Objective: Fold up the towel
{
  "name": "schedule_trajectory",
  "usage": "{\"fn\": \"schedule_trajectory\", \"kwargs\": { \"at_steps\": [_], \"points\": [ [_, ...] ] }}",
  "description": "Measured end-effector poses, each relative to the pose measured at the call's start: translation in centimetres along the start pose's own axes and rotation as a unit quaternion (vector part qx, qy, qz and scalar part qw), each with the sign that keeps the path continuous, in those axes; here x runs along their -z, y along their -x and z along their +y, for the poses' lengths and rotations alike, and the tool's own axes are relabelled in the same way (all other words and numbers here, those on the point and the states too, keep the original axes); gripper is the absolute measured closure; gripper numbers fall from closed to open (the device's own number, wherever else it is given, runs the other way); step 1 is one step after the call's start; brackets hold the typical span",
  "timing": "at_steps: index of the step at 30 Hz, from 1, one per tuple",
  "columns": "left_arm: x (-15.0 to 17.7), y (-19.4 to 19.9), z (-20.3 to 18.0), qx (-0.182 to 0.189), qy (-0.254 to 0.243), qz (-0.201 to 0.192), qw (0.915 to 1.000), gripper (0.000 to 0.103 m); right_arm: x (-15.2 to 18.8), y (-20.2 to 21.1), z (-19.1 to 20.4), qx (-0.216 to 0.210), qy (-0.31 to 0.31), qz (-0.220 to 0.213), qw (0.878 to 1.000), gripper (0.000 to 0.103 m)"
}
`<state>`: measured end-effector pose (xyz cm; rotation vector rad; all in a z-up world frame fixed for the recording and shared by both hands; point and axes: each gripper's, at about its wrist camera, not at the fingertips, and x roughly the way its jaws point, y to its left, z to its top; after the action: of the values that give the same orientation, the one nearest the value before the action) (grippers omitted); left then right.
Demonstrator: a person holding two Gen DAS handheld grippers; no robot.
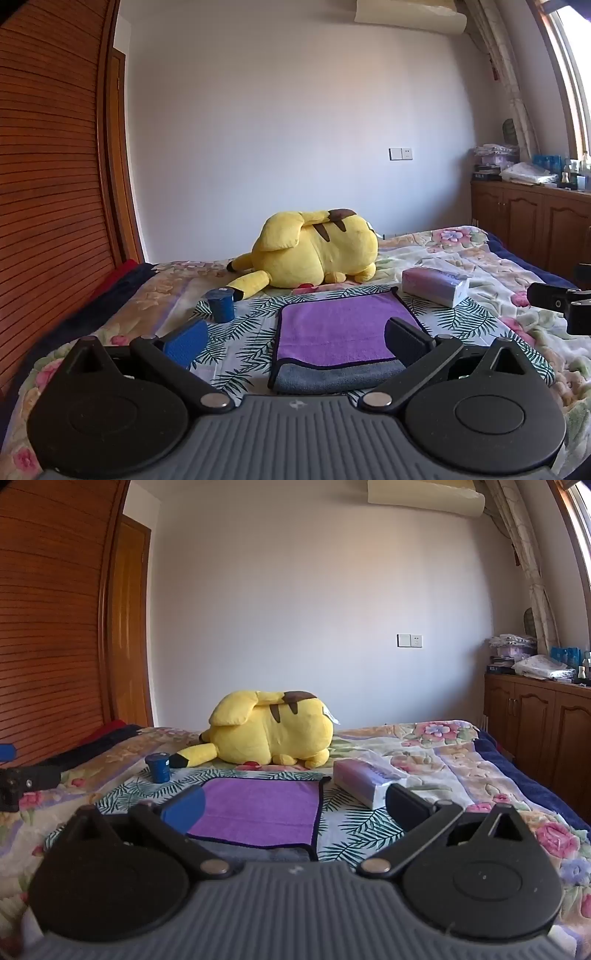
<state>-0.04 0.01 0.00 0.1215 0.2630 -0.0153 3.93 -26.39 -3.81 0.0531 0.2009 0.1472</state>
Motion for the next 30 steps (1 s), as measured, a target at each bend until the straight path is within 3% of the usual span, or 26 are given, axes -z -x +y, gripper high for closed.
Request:
{"fn": "schedule_trajectory", "kwargs": {
  "at_steps": [30],
  "points": [
    [0.1, -0.2, 0.3, -0.001, -0.003, 0.002, 1.0000, 0.000, 0.4, 0.0, -1.6, 0.002, -0.001, 0.002, 1.000, 0.000]
  ]
}}
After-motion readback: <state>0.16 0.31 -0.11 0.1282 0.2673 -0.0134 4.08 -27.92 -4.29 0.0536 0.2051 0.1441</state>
